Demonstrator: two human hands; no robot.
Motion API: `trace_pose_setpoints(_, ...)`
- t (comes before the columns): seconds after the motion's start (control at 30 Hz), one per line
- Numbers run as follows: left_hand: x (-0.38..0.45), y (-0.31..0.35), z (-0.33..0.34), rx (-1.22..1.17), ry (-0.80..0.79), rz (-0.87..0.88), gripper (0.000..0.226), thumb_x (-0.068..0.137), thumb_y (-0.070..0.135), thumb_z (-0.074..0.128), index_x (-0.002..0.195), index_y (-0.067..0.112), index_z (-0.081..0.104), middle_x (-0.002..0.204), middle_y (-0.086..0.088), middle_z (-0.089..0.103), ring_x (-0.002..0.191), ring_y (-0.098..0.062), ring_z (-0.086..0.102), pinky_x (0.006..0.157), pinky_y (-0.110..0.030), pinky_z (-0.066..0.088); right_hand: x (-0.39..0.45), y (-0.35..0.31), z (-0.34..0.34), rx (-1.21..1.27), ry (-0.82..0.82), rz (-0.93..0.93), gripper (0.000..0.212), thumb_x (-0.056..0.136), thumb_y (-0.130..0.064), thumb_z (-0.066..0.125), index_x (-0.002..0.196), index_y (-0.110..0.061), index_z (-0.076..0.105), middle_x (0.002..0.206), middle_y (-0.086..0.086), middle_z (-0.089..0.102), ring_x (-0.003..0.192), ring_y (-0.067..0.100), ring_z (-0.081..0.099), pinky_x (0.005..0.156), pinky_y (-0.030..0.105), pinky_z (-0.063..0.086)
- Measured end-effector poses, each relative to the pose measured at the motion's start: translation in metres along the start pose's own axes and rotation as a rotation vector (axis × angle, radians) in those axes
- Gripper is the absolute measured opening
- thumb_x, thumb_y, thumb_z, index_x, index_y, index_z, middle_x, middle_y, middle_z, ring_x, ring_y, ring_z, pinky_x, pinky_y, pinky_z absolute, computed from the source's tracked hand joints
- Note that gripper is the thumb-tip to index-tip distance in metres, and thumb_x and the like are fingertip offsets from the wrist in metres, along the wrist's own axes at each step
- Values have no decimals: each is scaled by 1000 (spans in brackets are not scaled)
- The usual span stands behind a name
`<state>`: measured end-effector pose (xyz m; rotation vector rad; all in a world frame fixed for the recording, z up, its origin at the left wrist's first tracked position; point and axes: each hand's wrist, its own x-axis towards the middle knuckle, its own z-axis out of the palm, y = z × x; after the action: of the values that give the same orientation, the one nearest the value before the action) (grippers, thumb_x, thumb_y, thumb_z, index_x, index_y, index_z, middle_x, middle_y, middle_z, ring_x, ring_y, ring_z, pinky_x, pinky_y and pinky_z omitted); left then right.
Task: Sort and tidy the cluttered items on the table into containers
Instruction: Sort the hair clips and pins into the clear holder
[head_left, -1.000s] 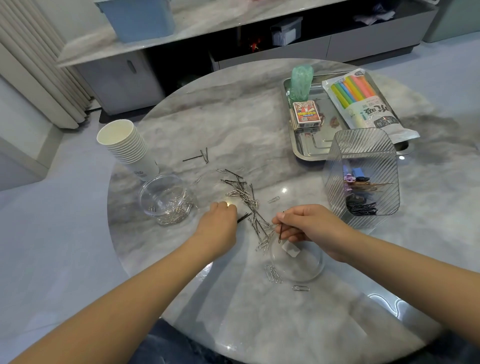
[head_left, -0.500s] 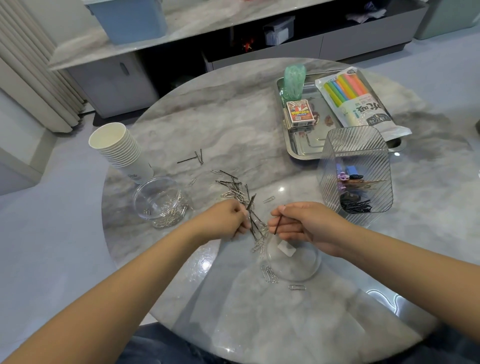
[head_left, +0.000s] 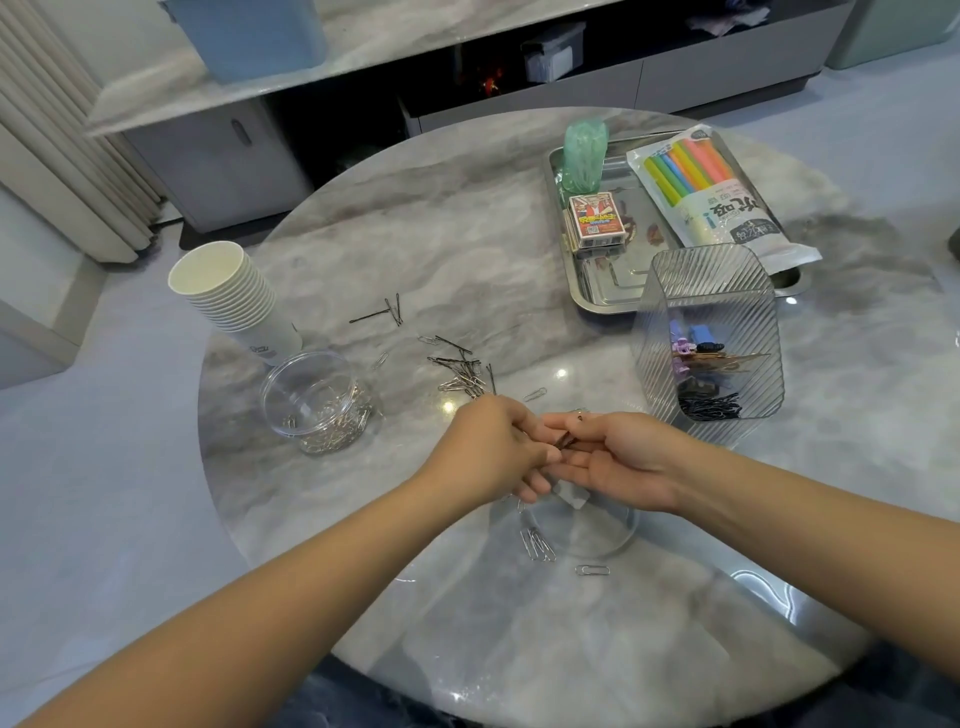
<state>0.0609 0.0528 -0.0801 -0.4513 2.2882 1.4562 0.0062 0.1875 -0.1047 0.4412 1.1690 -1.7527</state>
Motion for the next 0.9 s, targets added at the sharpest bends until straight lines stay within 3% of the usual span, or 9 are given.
trace_pose_setpoints(0.13, -3, 4, -7, -72, -17, -13, 10, 87, -6, 59, 91, 3, 61, 73, -14, 67, 61, -22, 66, 62, -28, 59, -2, -2, -3, 36, 92, -42, 28, 102, -4, 23, 114, 0, 49, 94, 16, 61, 105, 31, 57, 92, 43, 43)
trace_pose_setpoints(0.27, 0, 4, -9, -62, 130, 69, 12, 86, -4, 62, 87, 8, 61, 69, -8, 67, 66, -24, 70, 72, -39, 60, -2, -4, -2, 47, 106, -1, 28, 102, -4, 23, 106, 1, 51, 94, 17, 63, 109, 33, 58, 87, 41, 46)
trace_pose_setpoints(0.37, 0, 5, 1, 68, 228, 130, 11, 81, 10, 70, 84, 18, 63, 67, -1, 71, 66, -18, 71, 71, -38, 59, -2, 3, 0, 41, 22, 88, 31, 101, -6, 25, 97, 1, 55, 71, 14, 67, 78, 26, 68, 70, 38, 56)
trace_pose_setpoints(0.5, 2, 0, 9, 228, 316, 163, 8, 77, 28, 73, 81, 28, 66, 71, 7, 71, 66, -11, 69, 71, -34, 57, -2, 9, -1, 50, -28, 130, 31, 98, -6, 28, 89, -1, 57, 63, 12, 66, 73, 25, 64, 79, 38, 51)
trace_pose_setpoints(0.6, 3, 1, 8, 236, 317, 177, 9, 79, 31, 73, 82, 23, 70, 74, 6, 72, 64, -7, 68, 70, -27, 56, -3, 6, -3, 48, -36, 141, 31, 98, -10, 30, 85, -3, 57, 68, 13, 66, 62, 24, 69, 63, 36, 57)
trace_pose_setpoints(0.73, 9, -2, -6, 234, 365, 207, 14, 85, 29, 66, 73, 23, 68, 74, 2, 72, 67, -11, 68, 68, -27, 54, -2, 3, -3, 39, -9, 132, 36, 101, -20, 30, 92, -1, 59, 74, 16, 68, 62, 25, 69, 57, 36, 57)
trace_pose_setpoints(0.8, 18, -11, -16, 289, 412, 169, 12, 85, 25, 63, 74, 23, 68, 73, 2, 71, 69, -15, 67, 70, -30, 53, -1, 2, -2, 13, 32, 96, 31, 101, -19, 35, 90, -1, 58, 68, 12, 63, 56, 22, 64, 54, 32, 57)
trace_pose_setpoints(0.9, 30, -28, -28, 382, 417, 81, 12, 84, 16, 60, 80, 25, 67, 74, 8, 65, 76, -13, 62, 67, -23, 46, 0, 1, -2, -27, 57, 69, 17, 97, -10, 42, 95, -1, 56, 61, 5, 47, 50, 14, 45, 47, 24, 51)
